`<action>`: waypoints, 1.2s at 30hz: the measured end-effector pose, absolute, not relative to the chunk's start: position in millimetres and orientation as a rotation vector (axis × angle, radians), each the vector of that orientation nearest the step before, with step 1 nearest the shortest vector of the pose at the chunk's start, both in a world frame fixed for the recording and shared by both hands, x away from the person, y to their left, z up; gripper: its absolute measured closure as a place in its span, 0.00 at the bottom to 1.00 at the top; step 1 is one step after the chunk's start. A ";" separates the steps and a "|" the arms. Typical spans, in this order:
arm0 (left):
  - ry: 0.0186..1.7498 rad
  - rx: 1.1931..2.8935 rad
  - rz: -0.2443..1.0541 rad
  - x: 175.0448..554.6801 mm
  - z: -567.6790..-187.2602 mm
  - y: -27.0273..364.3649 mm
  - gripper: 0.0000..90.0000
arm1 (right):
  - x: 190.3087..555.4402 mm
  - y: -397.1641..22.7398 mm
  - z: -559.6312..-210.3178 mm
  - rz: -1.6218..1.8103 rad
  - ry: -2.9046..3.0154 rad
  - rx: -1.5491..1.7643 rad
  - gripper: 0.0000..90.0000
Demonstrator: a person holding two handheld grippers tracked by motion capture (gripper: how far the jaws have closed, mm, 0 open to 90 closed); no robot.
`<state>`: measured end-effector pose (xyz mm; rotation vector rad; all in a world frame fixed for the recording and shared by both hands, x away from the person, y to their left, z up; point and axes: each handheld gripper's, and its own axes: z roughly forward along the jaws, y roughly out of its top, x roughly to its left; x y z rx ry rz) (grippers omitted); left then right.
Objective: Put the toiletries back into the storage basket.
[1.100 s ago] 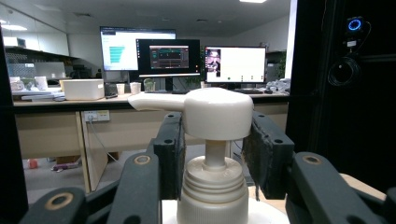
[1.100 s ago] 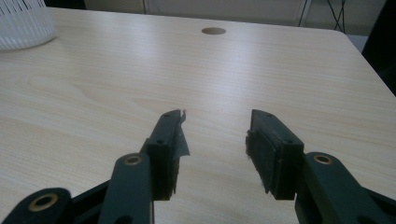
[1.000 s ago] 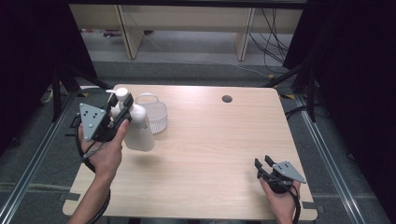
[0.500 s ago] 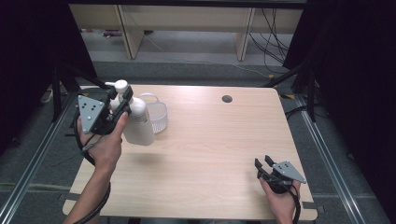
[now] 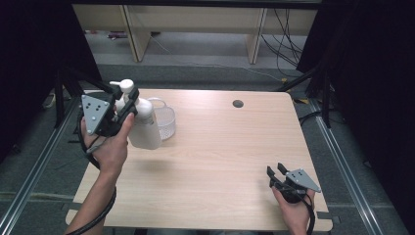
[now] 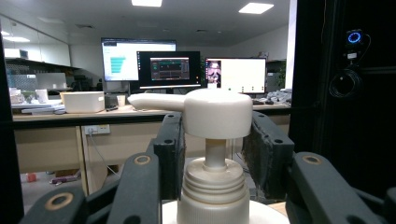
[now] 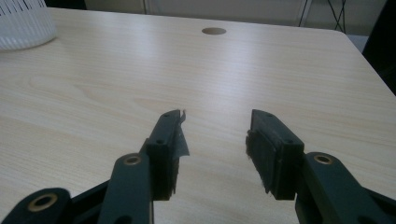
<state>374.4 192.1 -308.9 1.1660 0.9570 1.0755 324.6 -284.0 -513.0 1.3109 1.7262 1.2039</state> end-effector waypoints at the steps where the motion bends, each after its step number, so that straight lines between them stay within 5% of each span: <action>1: 0.955 1.167 1.078 374.8 -308.4 192.2 0.66 | 324.6 -283.9 -512.9 1.204 1.726 1.312 0.61; 36: 0.938 1.165 1.095 390.3 -290.4 191.8 0.66 | 324.4 -284.3 -512.7 1.203 1.729 1.313 0.61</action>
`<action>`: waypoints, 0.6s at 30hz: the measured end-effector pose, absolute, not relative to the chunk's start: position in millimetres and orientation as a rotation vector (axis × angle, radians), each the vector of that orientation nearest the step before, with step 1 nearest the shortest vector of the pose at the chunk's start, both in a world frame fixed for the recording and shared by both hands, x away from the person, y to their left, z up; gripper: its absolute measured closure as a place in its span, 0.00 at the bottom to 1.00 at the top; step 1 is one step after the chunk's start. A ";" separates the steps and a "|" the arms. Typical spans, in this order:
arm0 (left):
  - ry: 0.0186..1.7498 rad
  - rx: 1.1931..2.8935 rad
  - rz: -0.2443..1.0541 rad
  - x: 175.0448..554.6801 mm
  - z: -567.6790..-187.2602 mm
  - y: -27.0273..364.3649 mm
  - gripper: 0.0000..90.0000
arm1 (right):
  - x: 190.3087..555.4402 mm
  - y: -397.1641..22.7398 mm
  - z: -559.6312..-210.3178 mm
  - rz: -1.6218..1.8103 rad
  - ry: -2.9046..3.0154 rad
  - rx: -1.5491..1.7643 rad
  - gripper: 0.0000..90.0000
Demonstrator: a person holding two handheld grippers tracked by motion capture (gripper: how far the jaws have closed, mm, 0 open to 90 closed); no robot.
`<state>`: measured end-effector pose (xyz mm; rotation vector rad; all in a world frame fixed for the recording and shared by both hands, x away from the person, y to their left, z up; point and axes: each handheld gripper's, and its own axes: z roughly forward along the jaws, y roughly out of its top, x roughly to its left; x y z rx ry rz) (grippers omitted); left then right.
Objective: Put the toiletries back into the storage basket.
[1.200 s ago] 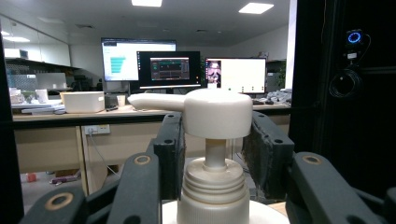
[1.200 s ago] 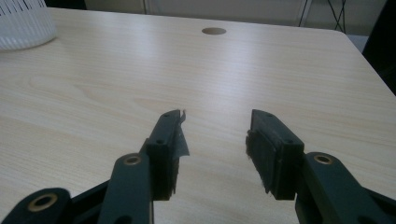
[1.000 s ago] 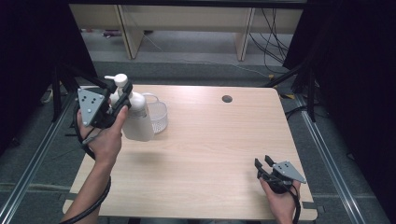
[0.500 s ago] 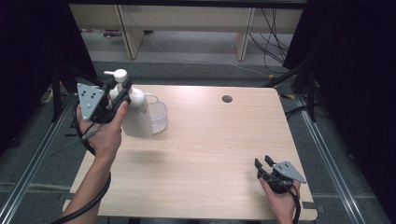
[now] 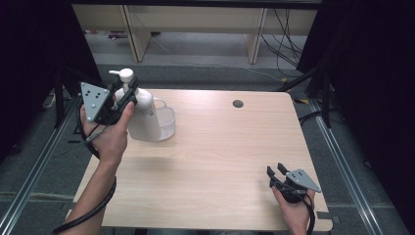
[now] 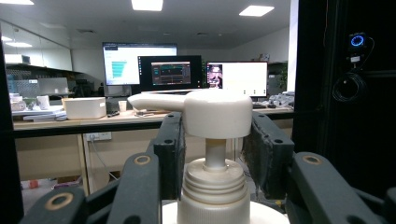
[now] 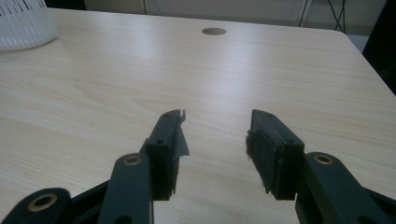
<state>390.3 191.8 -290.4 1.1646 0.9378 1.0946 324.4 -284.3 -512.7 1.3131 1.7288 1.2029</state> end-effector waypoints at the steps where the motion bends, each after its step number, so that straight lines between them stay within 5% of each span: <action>1: 0.936 1.167 1.095 390.8 -289.8 192.2 0.66 | 324.4 -284.3 -512.7 1.202 1.730 1.313 0.61; 18: 0.941 1.169 1.091 399.2 -285.7 192.5 0.66 | 324.4 -284.3 -512.7 1.203 1.729 1.314 0.61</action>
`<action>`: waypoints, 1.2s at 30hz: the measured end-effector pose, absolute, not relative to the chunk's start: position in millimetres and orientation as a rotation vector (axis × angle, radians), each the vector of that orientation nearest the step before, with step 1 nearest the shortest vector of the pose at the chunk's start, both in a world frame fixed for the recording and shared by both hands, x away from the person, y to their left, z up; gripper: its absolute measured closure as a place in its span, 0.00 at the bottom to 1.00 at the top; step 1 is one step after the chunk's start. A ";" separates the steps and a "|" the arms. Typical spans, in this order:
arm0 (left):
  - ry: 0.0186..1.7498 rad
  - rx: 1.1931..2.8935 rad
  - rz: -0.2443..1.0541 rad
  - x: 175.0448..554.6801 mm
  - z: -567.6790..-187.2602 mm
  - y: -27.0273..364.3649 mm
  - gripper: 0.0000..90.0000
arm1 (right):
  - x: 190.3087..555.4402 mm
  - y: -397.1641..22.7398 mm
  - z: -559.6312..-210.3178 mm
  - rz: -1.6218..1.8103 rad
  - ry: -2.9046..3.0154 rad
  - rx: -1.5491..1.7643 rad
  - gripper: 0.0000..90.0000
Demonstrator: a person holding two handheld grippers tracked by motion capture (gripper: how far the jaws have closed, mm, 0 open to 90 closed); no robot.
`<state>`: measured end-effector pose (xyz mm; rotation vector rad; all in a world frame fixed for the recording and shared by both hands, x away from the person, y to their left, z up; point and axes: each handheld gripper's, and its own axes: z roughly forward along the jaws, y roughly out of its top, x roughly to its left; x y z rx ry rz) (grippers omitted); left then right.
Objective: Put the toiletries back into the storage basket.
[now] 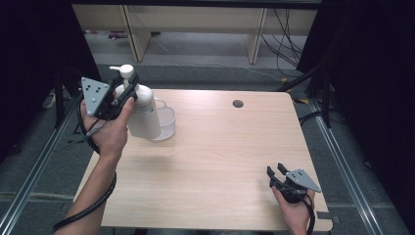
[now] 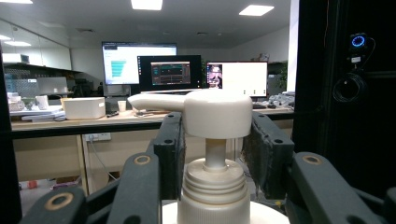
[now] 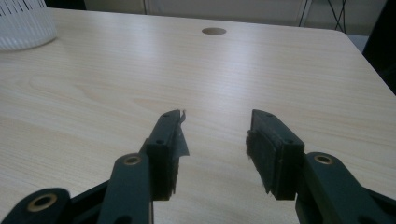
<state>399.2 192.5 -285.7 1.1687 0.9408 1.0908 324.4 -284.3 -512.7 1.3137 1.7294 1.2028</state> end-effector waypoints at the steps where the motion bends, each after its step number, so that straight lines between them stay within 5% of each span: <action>1: 0.942 1.170 1.089 400.0 -285.5 192.6 0.66 | 324.7 -284.1 -513.0 1.205 1.726 1.311 0.61; 36: 0.945 1.174 1.093 425.9 -282.7 191.8 0.66 | 325.3 -284.8 -512.7 1.192 1.731 1.287 0.61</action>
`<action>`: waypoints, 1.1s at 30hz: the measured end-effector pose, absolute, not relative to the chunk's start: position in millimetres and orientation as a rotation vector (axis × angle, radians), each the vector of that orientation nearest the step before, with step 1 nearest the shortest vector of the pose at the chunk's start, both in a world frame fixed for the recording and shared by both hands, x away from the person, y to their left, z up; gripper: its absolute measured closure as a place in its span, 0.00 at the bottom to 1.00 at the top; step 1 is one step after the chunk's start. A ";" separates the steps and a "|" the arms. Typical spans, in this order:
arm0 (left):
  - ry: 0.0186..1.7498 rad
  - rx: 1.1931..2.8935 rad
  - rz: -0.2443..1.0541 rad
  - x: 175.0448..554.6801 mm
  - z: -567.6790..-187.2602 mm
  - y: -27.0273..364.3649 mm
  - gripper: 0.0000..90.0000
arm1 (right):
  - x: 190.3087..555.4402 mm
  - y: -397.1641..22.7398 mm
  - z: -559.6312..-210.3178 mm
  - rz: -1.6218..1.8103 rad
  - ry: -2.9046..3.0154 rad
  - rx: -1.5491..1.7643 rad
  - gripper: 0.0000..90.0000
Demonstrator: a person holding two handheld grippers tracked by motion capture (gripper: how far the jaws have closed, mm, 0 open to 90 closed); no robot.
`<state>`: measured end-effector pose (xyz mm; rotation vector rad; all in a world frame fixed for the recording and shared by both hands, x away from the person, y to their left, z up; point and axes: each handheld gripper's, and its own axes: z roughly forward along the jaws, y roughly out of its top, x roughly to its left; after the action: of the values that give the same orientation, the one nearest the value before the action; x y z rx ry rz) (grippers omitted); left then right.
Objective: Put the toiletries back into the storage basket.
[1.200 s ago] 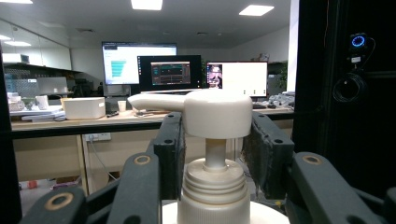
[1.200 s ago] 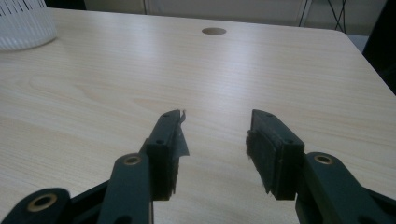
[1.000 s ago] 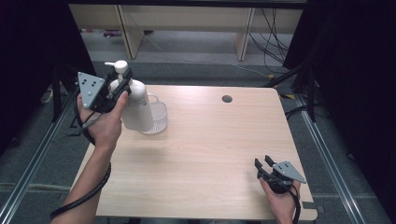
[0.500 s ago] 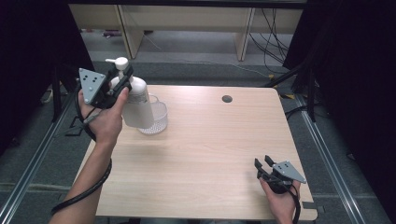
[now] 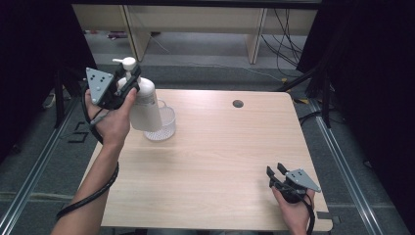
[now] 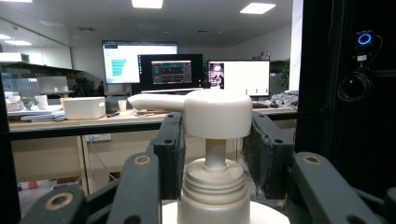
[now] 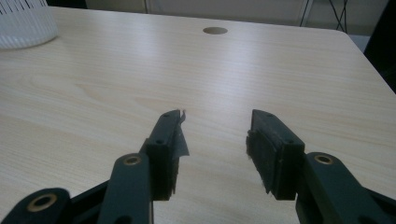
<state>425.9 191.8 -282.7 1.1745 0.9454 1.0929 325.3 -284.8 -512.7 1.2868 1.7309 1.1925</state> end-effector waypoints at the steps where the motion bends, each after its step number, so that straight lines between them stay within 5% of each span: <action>1: 0.948 1.175 1.092 426.6 -282.9 191.6 0.66 | 325.3 -284.9 -512.6 1.191 1.732 1.285 0.61; 33: 0.967 1.198 1.105 456.7 -279.8 189.5 0.66 | 326.6 -285.7 -513.4 1.195 1.726 1.273 0.60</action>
<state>456.7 189.5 -279.8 1.1978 0.9667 1.1045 326.6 -285.7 -513.4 1.2727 1.7263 1.1955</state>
